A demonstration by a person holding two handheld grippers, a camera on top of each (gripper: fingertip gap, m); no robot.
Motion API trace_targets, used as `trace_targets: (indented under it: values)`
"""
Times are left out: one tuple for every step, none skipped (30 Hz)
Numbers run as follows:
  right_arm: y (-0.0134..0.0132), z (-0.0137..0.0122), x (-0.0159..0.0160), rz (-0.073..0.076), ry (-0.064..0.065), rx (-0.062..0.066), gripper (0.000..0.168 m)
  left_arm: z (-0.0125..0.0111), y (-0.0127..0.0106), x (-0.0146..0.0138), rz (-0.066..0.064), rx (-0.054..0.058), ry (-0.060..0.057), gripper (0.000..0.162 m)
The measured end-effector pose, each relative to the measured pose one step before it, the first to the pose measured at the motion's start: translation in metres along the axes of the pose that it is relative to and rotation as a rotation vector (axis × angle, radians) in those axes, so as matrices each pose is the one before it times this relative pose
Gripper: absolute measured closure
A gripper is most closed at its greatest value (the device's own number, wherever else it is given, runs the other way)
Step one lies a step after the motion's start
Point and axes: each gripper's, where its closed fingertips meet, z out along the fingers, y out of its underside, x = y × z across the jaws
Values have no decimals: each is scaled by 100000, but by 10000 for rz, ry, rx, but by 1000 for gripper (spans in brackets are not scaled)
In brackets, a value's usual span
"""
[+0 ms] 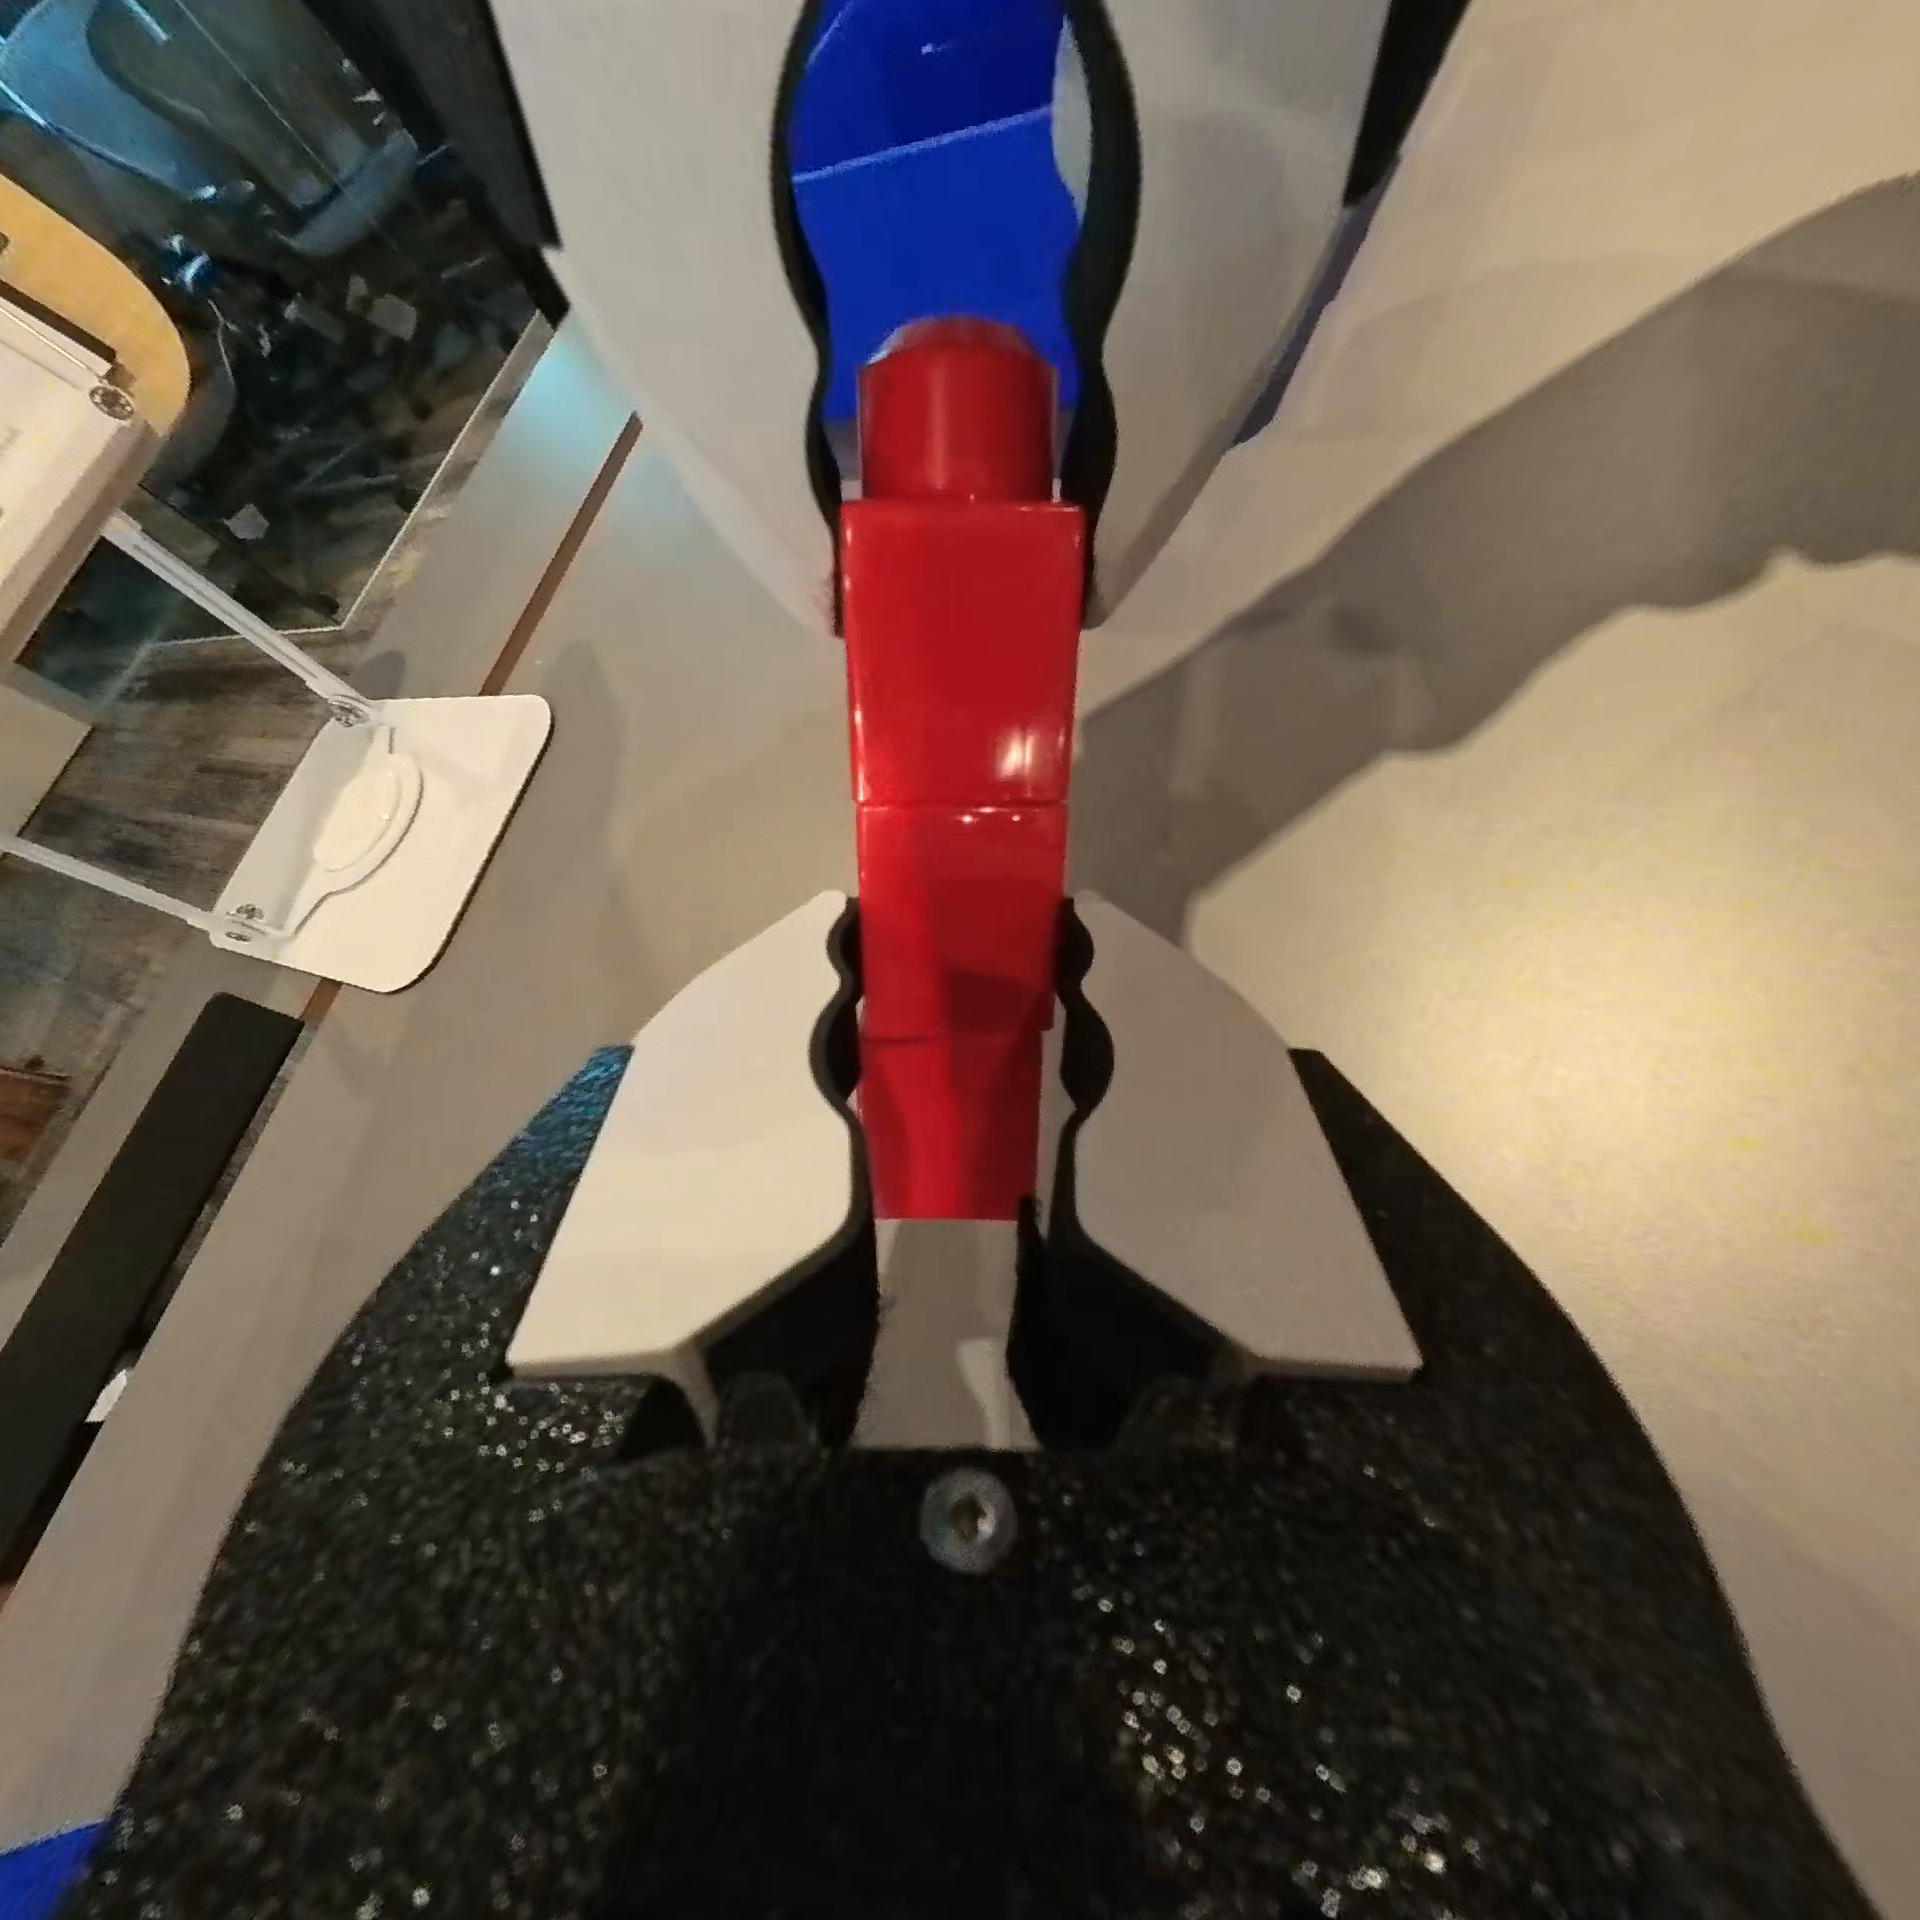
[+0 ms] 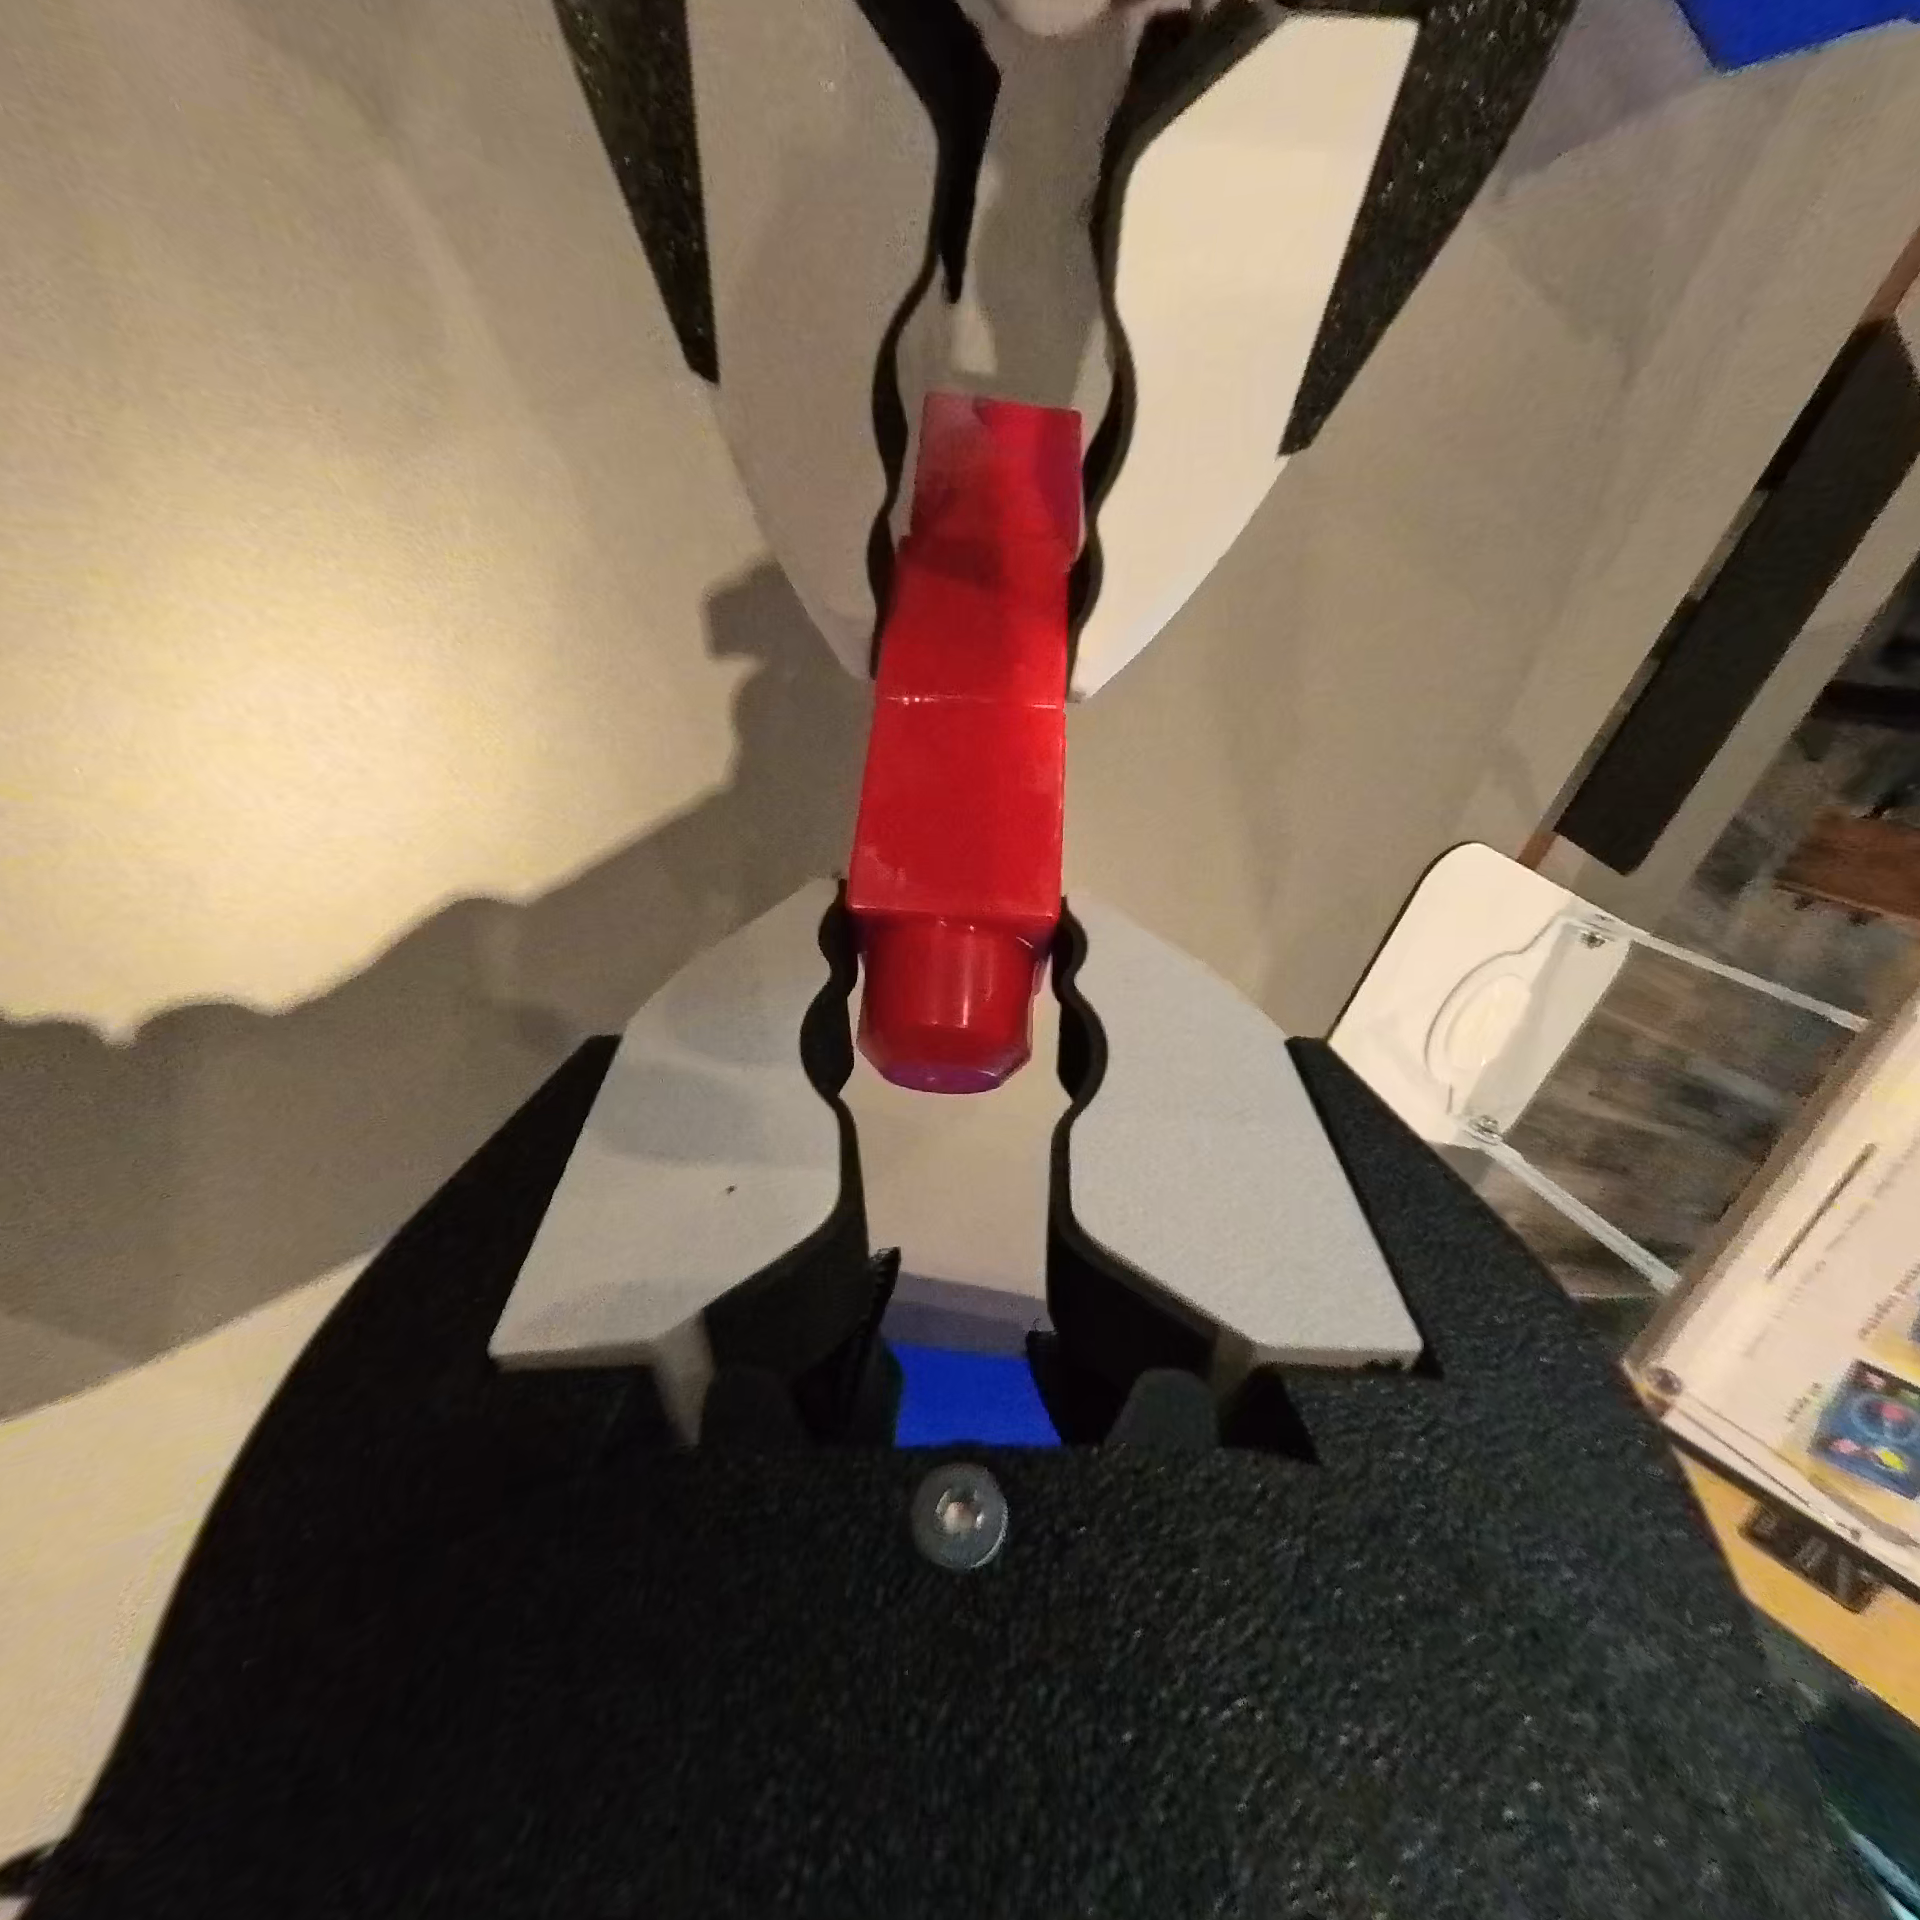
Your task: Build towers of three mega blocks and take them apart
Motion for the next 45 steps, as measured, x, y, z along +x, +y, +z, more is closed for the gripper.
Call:
trace_targets:
  values:
    - [-110, 39, 82, 124, 85, 159, 132, 31, 63, -53, -2, 27, -38, 127]
    - [-269, -144, 263, 293, 184, 401, 132, -43, -32, -166, -18, 120, -110, 127]
    - [-368, -395, 475, 495, 296, 637, 131, -187, -255, -286, -100, 300, -158, 127]
    - [-356, -584, 581, 756, 262, 735, 119, -316, -424, -340, -248, 455, -142, 127]
    - [-425, -587, 583, 937, 178, 803, 112, -378, -542, -319, -324, 561, -54, 127]
    - [-574, -493, 114, 765, -80, 893, 105, -379, -585, -116, -365, 597, 139, 126]
    - [-749, -329, -206, 507, -143, 989, 98, -277, -549, 108, -394, 542, 318, 126]
    - [-666, -44, -340, 329, -113, 818, 91, -165, -537, 353, -279, 506, 448, 126]
    - [-339, 207, -418, 201, -85, 504, 93, -58, -539, 375, -159, 482, 384, 127]
    - [-11, 405, -608, 138, -188, 191, 95, 25, -475, 342, -83, 403, 311, 127]
    - [103, 460, -458, 101, -96, 62, 98, 85, -403, 322, -23, 327, 243, 127]
    - [62, 339, -239, 6, 45, 84, 103, 145, -244, 157, 14, 187, 94, 126]
    - [-52, 90, 12, -43, 180, 145, 107, 196, 36, 108, 69, -13, 54, 126]
    - [-136, -133, 58, -42, 126, 197, 114, 228, 181, 170, 112, -115, 73, 126]
    - [-164, -238, -76, 35, -25, 190, 119, 249, 150, 204, 136, -103, 51, 126]
    - [84, -192, -94, 45, -60, -10, 120, 256, 28, 193, 122, -42, 30, 126]
    - [309, -173, -95, -43, -25, -164, 121, 240, 38, 132, 70, -61, 21, 126]
    - [249, -243, 20, -56, 68, -141, 122, 270, 66, 33, 60, -82, -26, 126]
    - [125, -444, 14, -105, 55, -42, 123, 309, 80, -36, 85, -63, -84, 121]
    - [202, -771, 247, -45, 127, -130, 123, 359, 109, -116, 73, -80, -148, 103]
    - [298, -1187, 640, -30, 280, -162, 123, 357, 222, -157, 55, -139, -177, 88]
    - [284, -1591, 918, 21, 336, -64, 124, 311, 310, -138, 88, -158, -176, 79]
    - [384, -1889, 1233, 164, 365, -18, 124, 229, 328, -182, 141, -96, -219, 76]
    - [544, -2069, 1564, 247, 412, -16, 124, 156, 281, -258, 149, -1, -281, 75]
    - [891, -2080, 1805, 318, 377, -112, 124, 87, 218, -324, 102, 86, -324, 75]
    - [1338, -1920, 1995, 402, 337, -310, 124, 28, 190, -324, 29, 140, -314, 76]
    - [1635, -1626, 2184, 365, 377, -370, 124, -8, 214, -241, -50, 142, -222, 78]
    - [1844, -1225, 2072, 309, 250, -384, 124, -42, 249, -190, -118, 128, -164, 80]
    - [1915, -778, 1888, 369, 99, -375, 124, -43, 258, -193, -160, 99, -142, 81]
    - [1753, -387, 1880, 327, 139, -259, 124, -12, 277, -193, -173, 33, -102, 81]
    - [1669, -37, 1737, 258, 101, -214, 124, -7, 270, -234, -123, -11, -115, 81]
    - [1552, 286, 1477, 239, -15, -181, 124, 0, 272, -350, -40, -10, -194, 81]
    - [1327, 540, 1286, 180, -52, -97, 124, 2, 258, -339, -6, -7, -190, 81]
    - [1103, 709, 1044, 31, -112, 10, 125, 17, 252, -224, -55, 5, -105, 83]
    - [932, 801, 911, -142, -81, 75, 125, 7, 235, -102, -142, 25, -7, 85]
    - [915, 830, 853, -235, -22, 32, 125, 26, 231, 6, -212, 45, 85, 88]
    - [978, 833, 711, -228, -74, -55, 125, 12, 208, 9, -247, 61, 114, 89]
    - [1057, 813, 684, -154, -78, -164, 125, 15, 198, -66, -246, 65, 69, 89]
    - [928, 773, 491, -80, -185, -139, 125, 10, 177, -103, -213, 58, 58, 89]
    - [719, 704, 328, -24, -267, -44, 125, 16, 163, -103, -187, 43, 56, 89]
    - [617, 594, 304, -2, -251, -34, 125, 12, 159, -178, -166, 33, 4, 89]
    - [509, 512, 376, -1, -161, -39, 125, 7, 155, -186, -134, 27, -23, 89]
    - [400, 448, 395, -8, -114, -8, 125, 8, 163, -146, -109, 6, -5, 90]
    - [282, 417, 367, -32, -85, 20, 125, 28, 189, -118, -96, -21, -4, 90]
    - [217, 383, 283, -79, -88, 34, 125, 45, 203, -131, -86, -44, -24, 90]
